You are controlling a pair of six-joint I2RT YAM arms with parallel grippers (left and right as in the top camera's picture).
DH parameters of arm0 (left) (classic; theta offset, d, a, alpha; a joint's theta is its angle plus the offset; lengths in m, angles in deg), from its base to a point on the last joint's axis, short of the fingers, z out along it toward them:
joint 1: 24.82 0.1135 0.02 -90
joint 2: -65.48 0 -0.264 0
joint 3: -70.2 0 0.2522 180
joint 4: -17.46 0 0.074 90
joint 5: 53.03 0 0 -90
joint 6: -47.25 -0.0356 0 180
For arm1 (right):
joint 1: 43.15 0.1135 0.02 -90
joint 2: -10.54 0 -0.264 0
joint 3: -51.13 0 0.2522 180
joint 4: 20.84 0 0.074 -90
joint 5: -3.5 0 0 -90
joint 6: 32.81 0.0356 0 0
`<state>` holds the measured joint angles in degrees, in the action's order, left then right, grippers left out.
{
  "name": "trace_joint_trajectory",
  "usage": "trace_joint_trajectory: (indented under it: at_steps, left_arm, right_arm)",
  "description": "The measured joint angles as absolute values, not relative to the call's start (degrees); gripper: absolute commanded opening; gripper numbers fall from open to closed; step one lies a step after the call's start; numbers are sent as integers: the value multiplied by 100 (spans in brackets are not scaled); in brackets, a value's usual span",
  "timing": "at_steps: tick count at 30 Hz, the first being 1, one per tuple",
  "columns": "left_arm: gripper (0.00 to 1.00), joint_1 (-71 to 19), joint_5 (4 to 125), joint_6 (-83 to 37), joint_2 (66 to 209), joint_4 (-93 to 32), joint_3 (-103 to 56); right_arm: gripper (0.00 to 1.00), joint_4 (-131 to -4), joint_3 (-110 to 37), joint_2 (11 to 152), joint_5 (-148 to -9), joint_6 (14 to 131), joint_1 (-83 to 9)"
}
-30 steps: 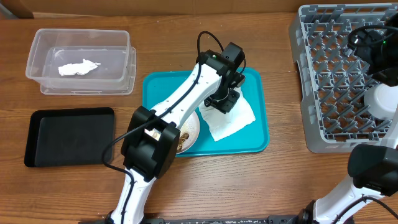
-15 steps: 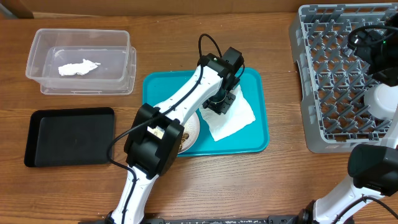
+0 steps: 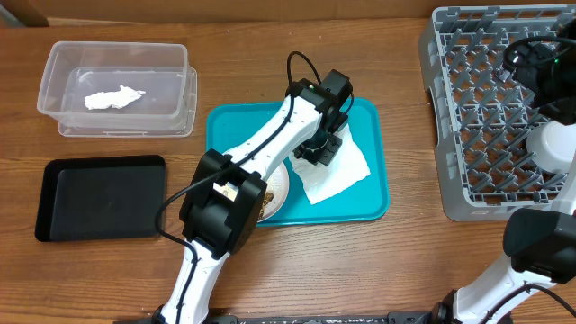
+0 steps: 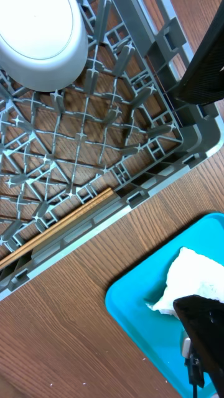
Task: Sort waste into correct bins and load items into the dishwasher
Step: 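Push the napkin further right along the tray surface with the left gripper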
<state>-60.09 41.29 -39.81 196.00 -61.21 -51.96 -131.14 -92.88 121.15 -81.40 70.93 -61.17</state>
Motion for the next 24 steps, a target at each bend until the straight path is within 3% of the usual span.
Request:
trace_joint_trajectory:
  at_steps: [24]
  left_arm:
    - [6,-6011,4362,-3708,18956,-6241,-5268]
  right_arm:
    - [100,-13118,-9288,12115,-8142,7095,-6115]
